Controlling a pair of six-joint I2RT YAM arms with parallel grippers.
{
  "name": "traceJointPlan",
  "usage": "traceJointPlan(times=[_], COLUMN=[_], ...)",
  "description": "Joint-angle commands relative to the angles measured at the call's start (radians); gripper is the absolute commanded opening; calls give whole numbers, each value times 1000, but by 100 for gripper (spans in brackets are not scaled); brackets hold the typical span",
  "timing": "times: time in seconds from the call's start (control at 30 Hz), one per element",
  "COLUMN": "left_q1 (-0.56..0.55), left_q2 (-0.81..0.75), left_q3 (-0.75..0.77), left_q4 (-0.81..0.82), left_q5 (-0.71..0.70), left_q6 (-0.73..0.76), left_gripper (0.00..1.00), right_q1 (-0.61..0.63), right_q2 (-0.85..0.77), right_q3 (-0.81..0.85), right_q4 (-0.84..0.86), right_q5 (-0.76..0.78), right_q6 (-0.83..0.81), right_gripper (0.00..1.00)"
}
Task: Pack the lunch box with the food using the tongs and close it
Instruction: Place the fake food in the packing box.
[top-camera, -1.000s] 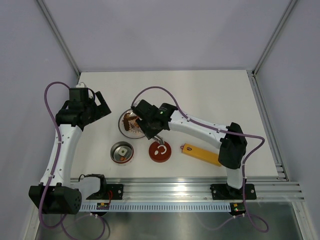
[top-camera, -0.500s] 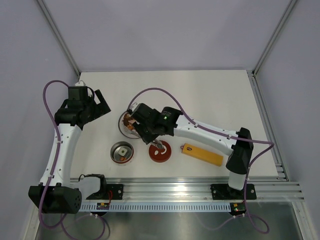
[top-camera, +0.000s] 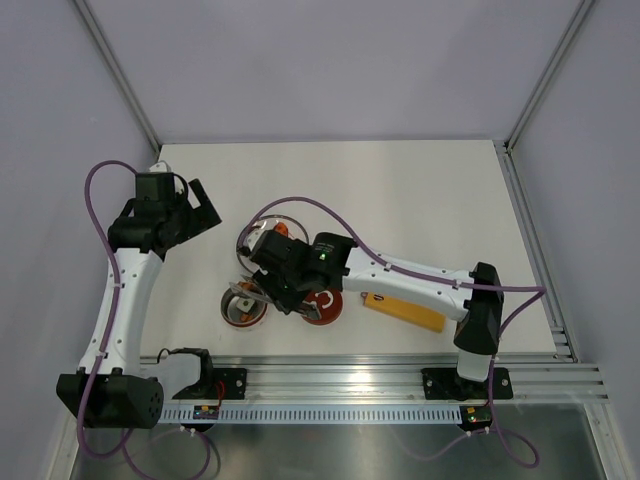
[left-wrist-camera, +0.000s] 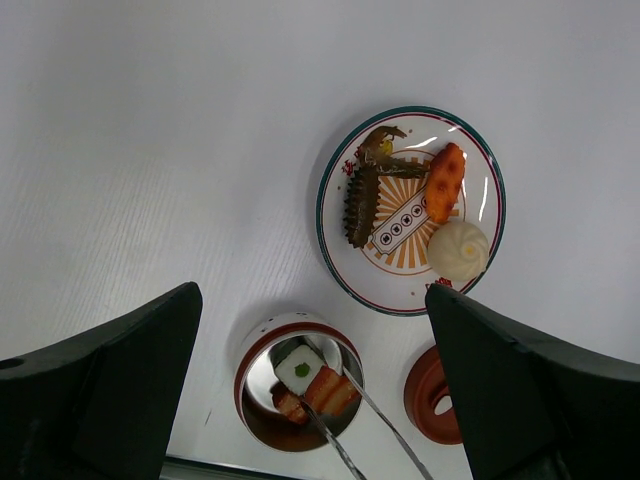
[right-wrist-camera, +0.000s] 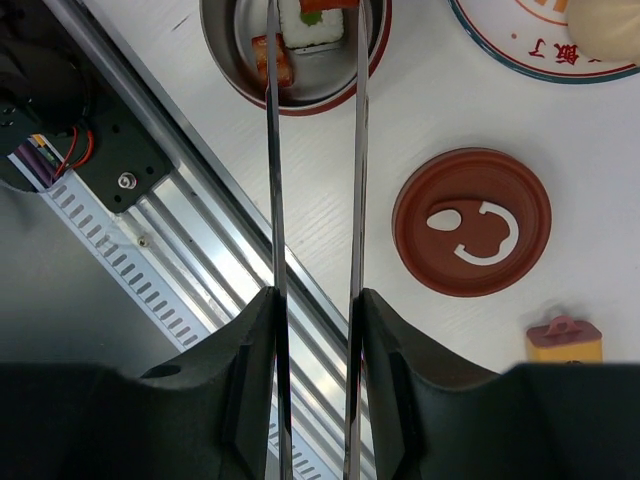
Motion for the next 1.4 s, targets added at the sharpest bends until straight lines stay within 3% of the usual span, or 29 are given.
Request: traceJointPlan(times=[0.0, 0.57, 0.97, 1.37], left_q1=[7, 7, 7, 7], left_q2=[-39, -56, -45, -48], left_q3=[48, -2, -7, -7], left_q4=[10, 17, 23, 26], left_q5=[14, 11, 8, 7], left_q6=[5, -4, -4, -13], left_gripper=[99, 99, 99, 99], right_q1=[12, 15, 18, 16], right_q2=[5, 86, 89, 45], right_q3=[29, 54, 68, 81], right_q4=[8, 36, 45, 53], right_q5=[-24, -54, -38, 5], right_q6=[0, -29, -31, -37], right_gripper=[22, 29, 54, 54])
